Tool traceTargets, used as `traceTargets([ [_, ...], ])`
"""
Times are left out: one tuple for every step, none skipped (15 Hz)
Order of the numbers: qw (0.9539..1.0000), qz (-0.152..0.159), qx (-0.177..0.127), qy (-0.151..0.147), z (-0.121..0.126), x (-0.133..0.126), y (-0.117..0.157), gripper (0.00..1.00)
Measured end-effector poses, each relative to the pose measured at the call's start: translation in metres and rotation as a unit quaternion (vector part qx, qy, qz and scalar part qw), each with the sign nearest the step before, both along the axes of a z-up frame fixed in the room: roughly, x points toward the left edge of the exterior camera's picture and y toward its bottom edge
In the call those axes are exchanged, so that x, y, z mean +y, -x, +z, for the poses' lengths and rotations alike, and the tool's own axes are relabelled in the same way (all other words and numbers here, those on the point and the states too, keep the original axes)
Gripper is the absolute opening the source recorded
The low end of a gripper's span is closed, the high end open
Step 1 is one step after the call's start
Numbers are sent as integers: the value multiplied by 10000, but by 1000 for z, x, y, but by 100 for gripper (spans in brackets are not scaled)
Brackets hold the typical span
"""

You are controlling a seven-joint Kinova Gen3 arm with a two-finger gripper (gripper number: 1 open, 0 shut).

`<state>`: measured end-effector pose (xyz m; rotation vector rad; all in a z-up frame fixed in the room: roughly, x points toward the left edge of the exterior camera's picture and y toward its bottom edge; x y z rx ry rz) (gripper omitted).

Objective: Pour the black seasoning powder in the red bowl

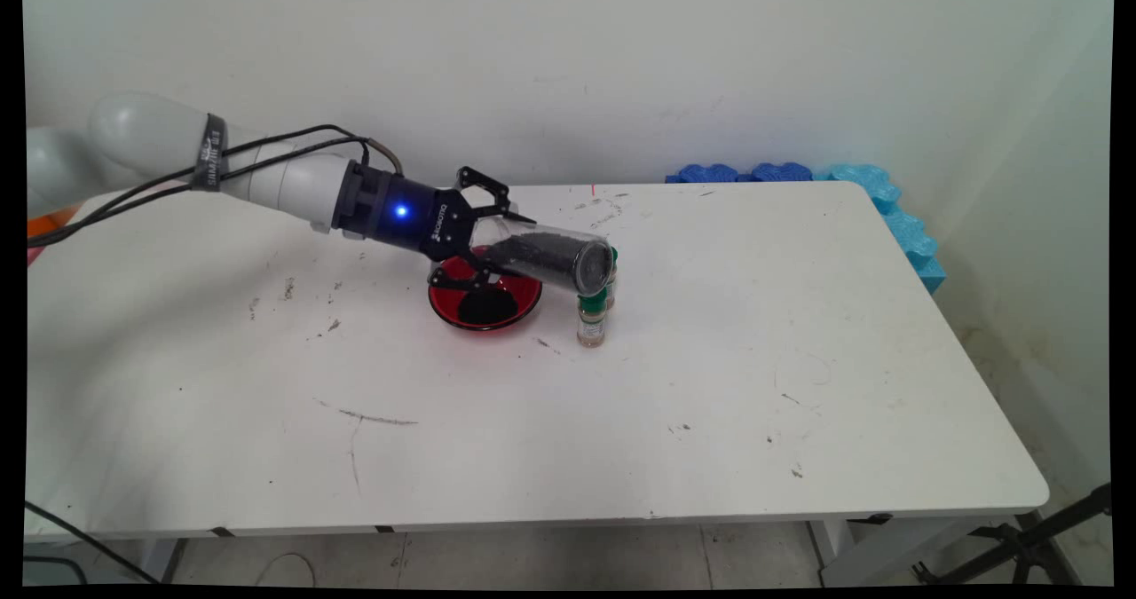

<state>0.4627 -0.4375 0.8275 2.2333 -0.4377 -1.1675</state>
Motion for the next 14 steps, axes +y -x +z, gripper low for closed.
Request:
traceTargets([
  [10000,17,13,-4,0,-1,0,0],
  [10000,28,23,-7,1,-1,0,0],
  [10000,34,30,-9,1,-2,0,0],
  [10000,37,36,-14,1,-2,1,0],
  [10000,38,42,-19,1,-2,1,0],
  [10000,39,48,-21,1,-2,1,0],
  [10000,39,54,-23,1,-2,2,0],
  [10000,43,62,-27,1,-3,2,0],
  [10000,46,67,-29,1,-3,3,0],
  [10000,49,70,-31,1,-3,3,0],
  [10000,52,74,-31,1,-3,3,0],
  [10000,52,75,-30,1,-3,4,0],
  [10000,51,76,-27,1,-4,4,0],
  [10000,49,73,-22,1,-4,4,0],
])
